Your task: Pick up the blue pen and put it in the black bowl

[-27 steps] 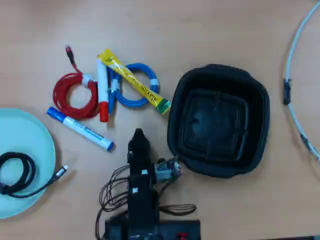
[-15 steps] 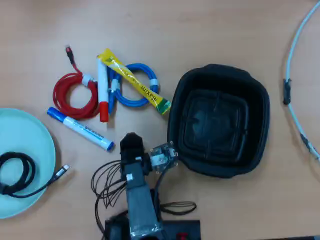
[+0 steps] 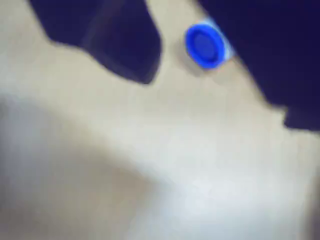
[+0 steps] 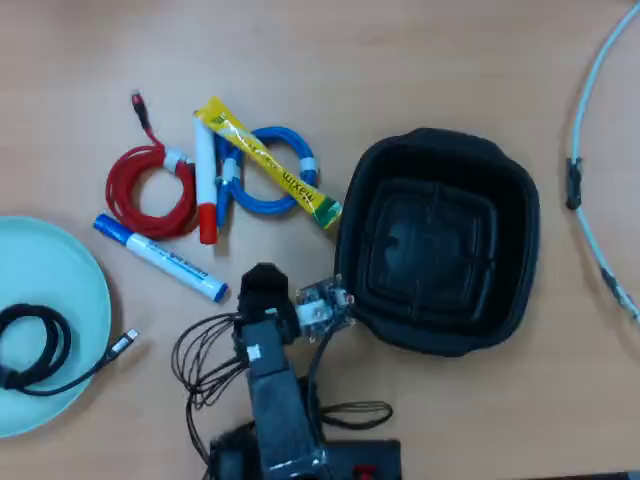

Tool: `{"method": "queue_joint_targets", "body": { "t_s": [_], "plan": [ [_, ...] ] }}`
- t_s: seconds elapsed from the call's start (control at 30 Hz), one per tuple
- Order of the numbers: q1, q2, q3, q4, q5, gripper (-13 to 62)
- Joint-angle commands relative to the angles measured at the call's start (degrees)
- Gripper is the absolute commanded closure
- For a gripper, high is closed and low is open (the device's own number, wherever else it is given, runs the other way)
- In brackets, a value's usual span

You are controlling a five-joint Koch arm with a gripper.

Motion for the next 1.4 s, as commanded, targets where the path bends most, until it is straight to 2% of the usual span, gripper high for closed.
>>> {"method": "queue_joint_targets", "body": {
  "t_s": [0.0, 0.2, 0.43, 0.77, 1.37],
  "plan": [
    [-0.6, 1.1, -5.0, 1.0, 4.0, 21.5],
    [-9.1, -10.1, -14.4, 1.2, 16.7, 21.4],
    [-15.3, -25.8, -28.7, 4.9, 23.6, 21.4],
    [-26.7, -27.0, -33.0, 6.8, 39.6, 21.2],
    [-32.5, -37.4, -33.7, -2.8, 50.2, 21.2]
  ]
}}
